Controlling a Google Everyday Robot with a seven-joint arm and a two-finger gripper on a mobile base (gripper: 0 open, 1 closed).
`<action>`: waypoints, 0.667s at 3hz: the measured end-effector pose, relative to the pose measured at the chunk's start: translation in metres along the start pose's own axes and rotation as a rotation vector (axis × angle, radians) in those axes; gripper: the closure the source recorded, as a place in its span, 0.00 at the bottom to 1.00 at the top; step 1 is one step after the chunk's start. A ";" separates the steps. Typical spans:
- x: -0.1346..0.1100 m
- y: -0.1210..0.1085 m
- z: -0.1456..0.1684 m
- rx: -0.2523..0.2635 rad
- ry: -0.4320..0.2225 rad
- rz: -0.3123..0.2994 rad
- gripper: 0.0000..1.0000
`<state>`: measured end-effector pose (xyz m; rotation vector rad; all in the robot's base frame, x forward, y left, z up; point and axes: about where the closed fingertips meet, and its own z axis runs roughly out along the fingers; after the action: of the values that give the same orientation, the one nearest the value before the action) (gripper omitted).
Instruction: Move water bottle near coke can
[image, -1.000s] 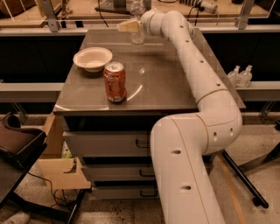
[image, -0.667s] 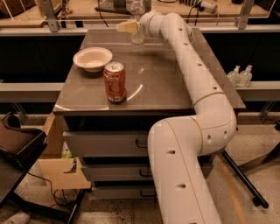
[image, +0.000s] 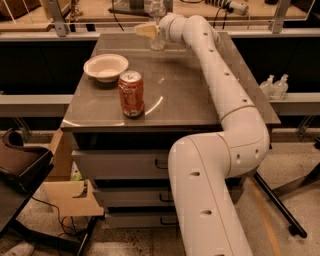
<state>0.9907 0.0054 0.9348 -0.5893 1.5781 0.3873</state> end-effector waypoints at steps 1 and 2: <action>0.002 0.003 0.003 -0.004 0.002 0.001 0.49; 0.004 0.005 0.005 -0.007 0.004 0.002 0.74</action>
Offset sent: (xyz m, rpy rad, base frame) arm 0.0003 0.0025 -0.0017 -0.0003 0.0021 0.0025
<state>0.9916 0.0121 0.9302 -0.5948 1.5819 0.3937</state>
